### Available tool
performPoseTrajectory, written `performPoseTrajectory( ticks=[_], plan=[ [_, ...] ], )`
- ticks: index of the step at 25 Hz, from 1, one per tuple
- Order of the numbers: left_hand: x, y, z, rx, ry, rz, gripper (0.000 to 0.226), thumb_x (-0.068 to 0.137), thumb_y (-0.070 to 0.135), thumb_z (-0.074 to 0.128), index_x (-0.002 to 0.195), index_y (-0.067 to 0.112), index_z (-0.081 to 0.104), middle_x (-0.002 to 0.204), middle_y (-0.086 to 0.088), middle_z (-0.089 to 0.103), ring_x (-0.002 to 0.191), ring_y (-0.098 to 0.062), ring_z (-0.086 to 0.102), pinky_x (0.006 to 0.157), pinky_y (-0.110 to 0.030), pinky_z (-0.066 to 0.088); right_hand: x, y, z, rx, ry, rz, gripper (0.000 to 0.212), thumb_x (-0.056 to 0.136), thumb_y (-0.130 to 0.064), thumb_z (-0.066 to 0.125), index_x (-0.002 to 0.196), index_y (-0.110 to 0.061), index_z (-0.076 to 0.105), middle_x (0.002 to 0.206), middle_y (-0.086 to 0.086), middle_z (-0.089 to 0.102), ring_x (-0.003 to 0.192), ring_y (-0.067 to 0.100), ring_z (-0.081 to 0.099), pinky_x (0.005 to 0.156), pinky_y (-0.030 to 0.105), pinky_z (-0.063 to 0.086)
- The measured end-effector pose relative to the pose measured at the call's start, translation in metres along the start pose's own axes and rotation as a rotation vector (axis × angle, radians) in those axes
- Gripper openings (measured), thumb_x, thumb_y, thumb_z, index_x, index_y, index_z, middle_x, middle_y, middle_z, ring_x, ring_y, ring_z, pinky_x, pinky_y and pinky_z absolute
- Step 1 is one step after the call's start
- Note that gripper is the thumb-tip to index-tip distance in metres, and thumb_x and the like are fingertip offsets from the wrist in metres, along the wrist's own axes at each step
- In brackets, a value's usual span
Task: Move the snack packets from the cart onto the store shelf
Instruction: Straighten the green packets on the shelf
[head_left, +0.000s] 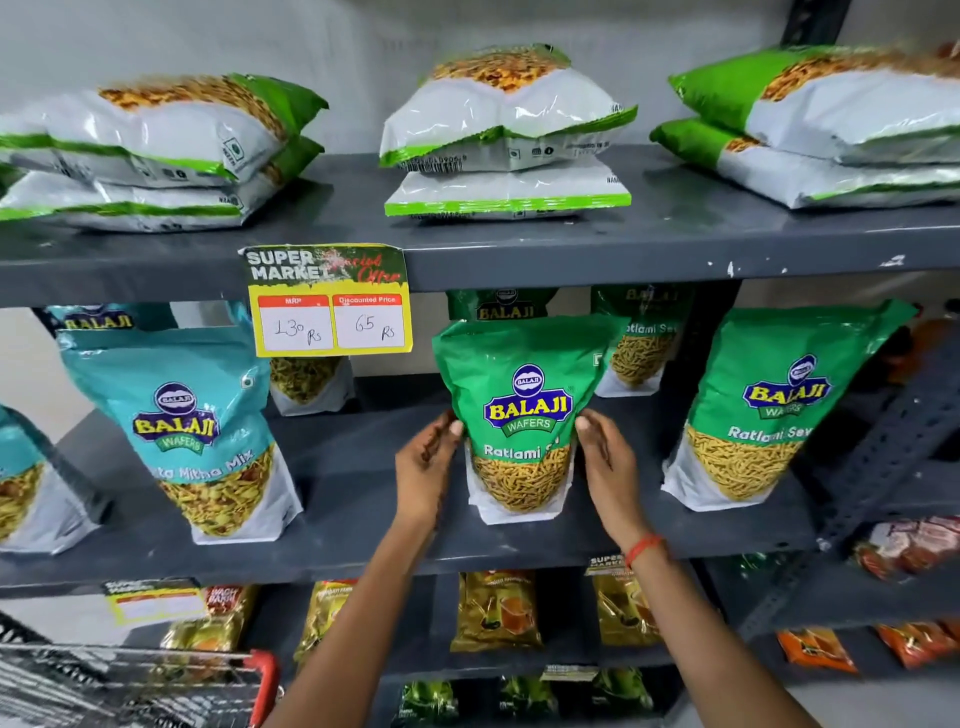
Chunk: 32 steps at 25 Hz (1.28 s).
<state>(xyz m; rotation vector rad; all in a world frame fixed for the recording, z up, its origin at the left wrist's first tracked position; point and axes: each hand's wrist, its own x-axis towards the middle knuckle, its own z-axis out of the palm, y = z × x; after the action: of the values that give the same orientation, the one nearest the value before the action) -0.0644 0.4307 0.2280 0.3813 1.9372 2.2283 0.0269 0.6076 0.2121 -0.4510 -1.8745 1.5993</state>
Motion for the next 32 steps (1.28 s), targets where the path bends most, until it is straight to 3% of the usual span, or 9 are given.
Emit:
performPoseTrajectory(
  ticks=[3,8,14,16,19,24,28,30,32],
  plan=[
    [0.010,0.002,0.005,0.023,0.079,0.037,0.026,0.084,0.012,0.063,0.108,0.004,0.065,0.111,-0.012,0.068,0.095,-0.022,0.066,0.096,-0.041,0.051,0.010,-0.002,0.005,-0.001,0.044,-0.034,0.018,0.093,-0.010,0.050,0.105,-0.002,0.061,0.095,0.000,0.066,0.080,-0.012,0.061,0.069,0.004,0.047],
    [0.021,-0.004,0.006,0.057,0.147,0.024,0.024,0.086,0.015,0.061,0.103,0.000,0.068,0.105,-0.019,0.071,0.091,-0.023,0.066,0.090,-0.048,0.055,0.013,0.001,0.012,0.142,0.193,0.039,0.019,0.091,-0.005,0.052,0.083,-0.021,0.060,0.085,-0.004,0.065,0.072,-0.009,0.061,0.067,0.007,0.048],
    [0.019,-0.002,0.009,0.057,0.192,0.042,0.022,0.088,0.015,0.059,0.106,0.006,0.067,0.103,-0.009,0.069,0.097,-0.026,0.066,0.092,-0.048,0.053,0.014,0.006,0.010,0.140,0.283,0.065,0.012,0.094,-0.010,0.047,0.092,-0.016,0.057,0.091,-0.001,0.066,0.077,-0.010,0.061,0.079,0.014,0.046],
    [0.011,0.003,0.015,0.132,0.185,0.082,0.029,0.091,0.018,0.053,0.118,0.009,0.060,0.115,-0.006,0.066,0.108,-0.021,0.060,0.099,-0.046,0.049,0.013,0.004,0.007,0.059,0.266,-0.029,0.013,0.095,-0.012,0.045,0.103,-0.013,0.055,0.099,0.003,0.064,0.086,-0.007,0.060,0.080,0.010,0.045],
    [-0.017,0.008,0.039,0.313,0.194,0.258,0.048,0.097,0.024,0.039,0.143,0.018,0.028,0.150,0.002,0.035,0.131,-0.010,0.039,0.110,-0.036,0.037,0.009,0.000,-0.008,-0.027,0.331,-0.182,0.020,0.096,-0.016,0.042,0.112,-0.012,0.053,0.105,0.004,0.062,0.101,0.017,0.060,0.089,0.027,0.049],
    [-0.069,0.007,0.118,0.373,0.135,0.548,0.060,0.097,0.011,0.036,0.145,0.022,0.002,0.155,0.007,0.003,0.145,-0.003,0.007,0.119,-0.019,0.014,-0.003,-0.003,-0.063,-0.274,0.434,-0.343,0.025,0.094,-0.015,0.045,0.118,-0.008,0.050,0.115,0.010,0.054,0.113,0.023,0.048,0.098,0.037,0.042],
    [-0.076,-0.030,0.201,0.429,-0.189,0.373,0.068,0.090,0.017,0.054,0.145,0.023,0.016,0.155,0.004,0.023,0.139,-0.013,0.029,0.108,-0.024,0.032,-0.008,0.025,-0.127,-0.296,0.541,-0.232,0.059,0.094,-0.037,0.043,0.138,0.000,0.031,0.145,0.023,0.033,0.137,0.027,0.029,0.114,0.016,0.018],
    [-0.064,-0.054,0.227,0.432,-0.312,0.145,0.089,0.079,0.015,0.069,0.146,0.017,0.011,0.156,0.001,0.020,0.141,-0.017,0.027,0.109,-0.027,0.031,-0.011,0.042,-0.158,-0.211,0.441,-0.051,0.098,0.078,-0.072,0.037,0.146,-0.005,0.013,0.155,0.017,0.017,0.143,0.020,0.017,0.115,0.018,0.011],
    [-0.050,-0.071,0.240,0.409,-0.412,-0.006,0.102,0.071,0.008,0.076,0.146,0.012,0.007,0.153,-0.004,0.025,0.138,-0.015,0.028,0.101,-0.016,0.030,-0.008,0.056,-0.182,-0.159,0.296,0.118,0.117,0.063,-0.085,0.038,0.148,-0.013,0.002,0.159,0.007,0.008,0.145,0.016,0.010,0.115,0.026,0.009]
  ],
)
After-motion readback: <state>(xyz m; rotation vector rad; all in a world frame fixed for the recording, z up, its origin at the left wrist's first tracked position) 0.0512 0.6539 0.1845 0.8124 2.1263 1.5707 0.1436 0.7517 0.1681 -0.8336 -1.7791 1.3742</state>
